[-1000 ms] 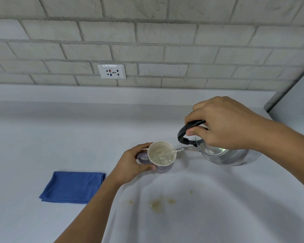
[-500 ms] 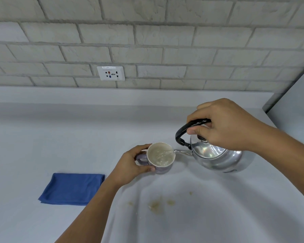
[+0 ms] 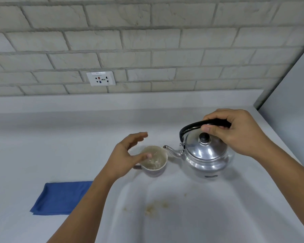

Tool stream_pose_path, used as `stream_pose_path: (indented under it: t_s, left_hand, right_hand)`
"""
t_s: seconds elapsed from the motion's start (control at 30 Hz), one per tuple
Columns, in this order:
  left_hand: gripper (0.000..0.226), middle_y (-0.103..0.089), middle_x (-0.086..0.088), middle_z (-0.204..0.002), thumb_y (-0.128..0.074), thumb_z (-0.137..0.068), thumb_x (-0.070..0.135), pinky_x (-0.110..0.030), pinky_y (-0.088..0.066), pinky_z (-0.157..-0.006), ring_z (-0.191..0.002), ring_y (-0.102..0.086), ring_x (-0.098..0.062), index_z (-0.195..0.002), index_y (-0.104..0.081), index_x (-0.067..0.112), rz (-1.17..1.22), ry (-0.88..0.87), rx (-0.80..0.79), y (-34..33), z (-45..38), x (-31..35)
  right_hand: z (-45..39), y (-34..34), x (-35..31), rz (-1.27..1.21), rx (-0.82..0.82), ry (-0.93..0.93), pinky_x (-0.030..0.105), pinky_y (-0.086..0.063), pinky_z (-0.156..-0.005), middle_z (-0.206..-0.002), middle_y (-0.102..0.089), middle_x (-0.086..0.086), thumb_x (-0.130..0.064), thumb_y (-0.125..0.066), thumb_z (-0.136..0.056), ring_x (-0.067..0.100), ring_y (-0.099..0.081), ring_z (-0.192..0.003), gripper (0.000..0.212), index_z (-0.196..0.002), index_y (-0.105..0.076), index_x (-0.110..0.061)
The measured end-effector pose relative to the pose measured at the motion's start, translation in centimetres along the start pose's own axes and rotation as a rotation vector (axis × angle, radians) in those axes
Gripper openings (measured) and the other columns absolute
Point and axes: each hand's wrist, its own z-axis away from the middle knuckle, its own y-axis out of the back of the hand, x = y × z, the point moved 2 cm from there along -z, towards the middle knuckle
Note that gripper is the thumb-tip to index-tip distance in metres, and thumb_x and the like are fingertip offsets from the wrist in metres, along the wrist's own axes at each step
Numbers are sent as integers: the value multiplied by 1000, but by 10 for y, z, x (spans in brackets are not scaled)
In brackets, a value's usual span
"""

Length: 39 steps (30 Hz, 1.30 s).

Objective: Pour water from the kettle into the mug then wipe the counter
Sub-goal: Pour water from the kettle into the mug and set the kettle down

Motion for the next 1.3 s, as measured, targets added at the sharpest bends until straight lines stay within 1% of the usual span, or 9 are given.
stream_pose_path:
  t_s: [0.07, 0.17, 0.23, 0.43, 0.67, 0.77, 0.93, 1.07, 1.3]
  left_hand:
    - [52, -66, 26, -130, -86, -82, 31, -36, -59, -90, -126, -56, 11, -128, -66, 46, -50, -73, -12, -9, -10, 20]
    - [46, -67, 16, -133, -81, -87, 33, -33, -49, -108, -128, -61, -4, -131, -67, 37, -60, -189, -60, -28, -30, 50]
    - [47, -67, 13, -136, -80, -89, 32, -32, -48, -111, -127, -63, -9, -133, -67, 32, -65, -234, -101, -39, -45, 67]
    - [43, -76, 12, -123, -83, -86, 21, -26, -53, -104, -115, -71, -9, -127, -72, 27, -36, -275, -145, -61, -85, 94]
    - [27, -82, 5, -96, -81, -85, 4, -21, -58, -87, -94, -77, -11, -106, -81, 22, -91, -245, -20, -71, -124, 89]
    - [25, -82, 8, -95, -83, -84, 8, -19, -57, -86, -94, -76, -8, -105, -81, 22, -155, -218, -10, -73, -136, 84]
    - [27, -81, 16, -94, -85, -83, 12, -1, -47, -76, -89, -73, 6, -99, -80, 33, -245, -162, 9, -76, -154, 72]
    - [26, -81, 15, -95, -86, -82, 15, -1, -47, -77, -90, -73, 6, -103, -81, 29, -280, -101, -3, -78, -164, 60]
    - [23, -82, 7, -95, -86, -82, 13, -6, -48, -76, -92, -75, -5, -104, -82, 21, -312, -67, -6, -81, -176, 49]
  right_hand:
    - [-4, 4, 6, -21, 26, -7, 13, -47, -68, -79, -74, -11, -23, -83, -80, 7, -66, -73, 8, -86, -78, -25]
    - [-11, 6, 12, -50, 64, -24, 12, -46, -66, -78, -74, -11, -26, -84, -79, 4, -65, -69, 9, -85, -78, -24]
    - [-18, 7, 16, -65, 79, -22, 13, -47, -64, -77, -74, -9, -26, -85, -79, 4, -65, -66, 10, -85, -77, -23]
    - [-42, 10, 25, -75, 108, 11, 17, -51, -67, -79, -75, -11, -28, -83, -81, 6, -68, -72, 9, -87, -77, -24]
    - [-67, 7, 50, -170, 139, -34, 12, -50, -64, -81, -77, -6, -28, -81, -82, 4, -69, -71, 7, -85, -76, -32]
    - [-77, 5, 60, -172, 122, -62, 12, -52, -67, -87, -78, -4, -27, -80, -83, 10, -71, -79, 7, -86, -76, -33]
    - [-94, 2, 82, -78, 35, -100, 12, -45, -69, -81, -74, -16, -23, -73, -89, -2, -64, -74, 9, -95, -77, -28]
    - [-103, -5, 97, 0, -7, -115, 24, -49, -82, -96, -76, -9, -18, -70, -91, 13, -67, -91, 15, -102, -78, -24]
    - [-116, -14, 115, 44, -42, -139, 13, -40, -73, -90, -71, -17, -18, -68, -93, 0, -63, -87, 17, -105, -78, -24]
